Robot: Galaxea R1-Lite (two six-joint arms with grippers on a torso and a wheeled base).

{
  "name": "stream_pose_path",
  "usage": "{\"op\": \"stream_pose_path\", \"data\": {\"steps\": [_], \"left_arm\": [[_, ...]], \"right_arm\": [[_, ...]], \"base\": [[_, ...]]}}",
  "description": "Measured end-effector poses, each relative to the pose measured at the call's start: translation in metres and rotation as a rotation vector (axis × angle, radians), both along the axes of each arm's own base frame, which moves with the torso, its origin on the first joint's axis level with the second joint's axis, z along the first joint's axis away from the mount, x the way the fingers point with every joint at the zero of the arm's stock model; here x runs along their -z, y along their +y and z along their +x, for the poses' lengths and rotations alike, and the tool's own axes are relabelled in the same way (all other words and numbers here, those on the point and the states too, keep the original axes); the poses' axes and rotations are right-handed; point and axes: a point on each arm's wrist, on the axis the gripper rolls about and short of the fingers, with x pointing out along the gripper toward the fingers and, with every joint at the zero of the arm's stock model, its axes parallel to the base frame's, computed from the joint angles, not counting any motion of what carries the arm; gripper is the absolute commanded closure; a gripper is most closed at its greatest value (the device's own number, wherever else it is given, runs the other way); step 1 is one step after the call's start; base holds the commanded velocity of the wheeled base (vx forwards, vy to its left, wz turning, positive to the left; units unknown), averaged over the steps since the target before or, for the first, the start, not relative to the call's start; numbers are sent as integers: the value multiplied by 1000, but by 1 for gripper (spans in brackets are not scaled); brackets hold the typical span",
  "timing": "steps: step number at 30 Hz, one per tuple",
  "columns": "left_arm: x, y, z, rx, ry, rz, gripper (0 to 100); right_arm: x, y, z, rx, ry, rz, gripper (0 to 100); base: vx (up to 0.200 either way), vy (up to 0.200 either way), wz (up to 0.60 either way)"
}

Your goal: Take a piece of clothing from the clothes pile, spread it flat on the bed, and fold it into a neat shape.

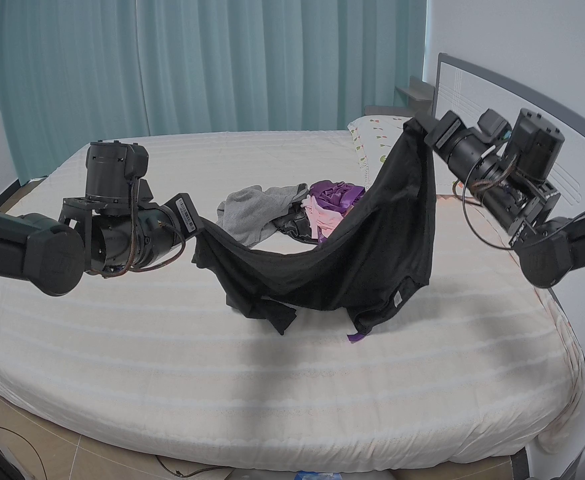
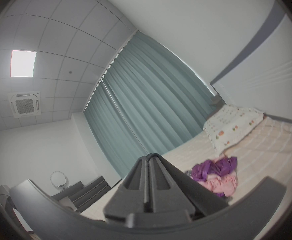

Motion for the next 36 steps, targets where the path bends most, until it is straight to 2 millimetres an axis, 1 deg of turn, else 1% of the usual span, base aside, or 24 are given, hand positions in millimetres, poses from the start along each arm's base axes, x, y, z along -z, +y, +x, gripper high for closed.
{"op": "stream_pose_path", "data": {"steps": [4, 8, 11, 13, 17, 20, 26, 30, 36], "left_arm": [[7, -2, -11, 8, 49, -45, 100], [23, -14, -25, 28, 136, -102, 100], [36, -23, -37, 48, 203, -121, 100], [43, -24, -41, 60, 228, -116, 100], [54, -27, -52, 88, 246, -112, 100], [57, -28, -57, 106, 216, -129, 100], [70, -24, -64, 107, 239, -122, 100], [72, -23, -64, 98, 247, -122, 100], [70, -24, -63, 77, 260, -171, 100]], "right_arm": [[39, 7, -8, -35, 143, -16, 100], [77, 16, -21, -76, 290, -20, 100], [97, 20, -28, -97, 372, -15, 100], [105, 22, -30, -103, 404, -6, 100], [113, 23, -33, -110, 449, 23, 100], [119, 22, -34, -109, 472, 26, 100], [125, 21, -38, -107, 485, 29, 100], [126, 20, -40, -107, 490, 27, 100], [124, 18, -43, -107, 488, 28, 100]], "base": [[0, 0, 0], [0, 0, 0], [0, 0, 0], [0, 0, 0], [0, 0, 0], [-200, 0, 0], [0, 0, 0], [0, 0, 0], [0, 0, 0]]}}
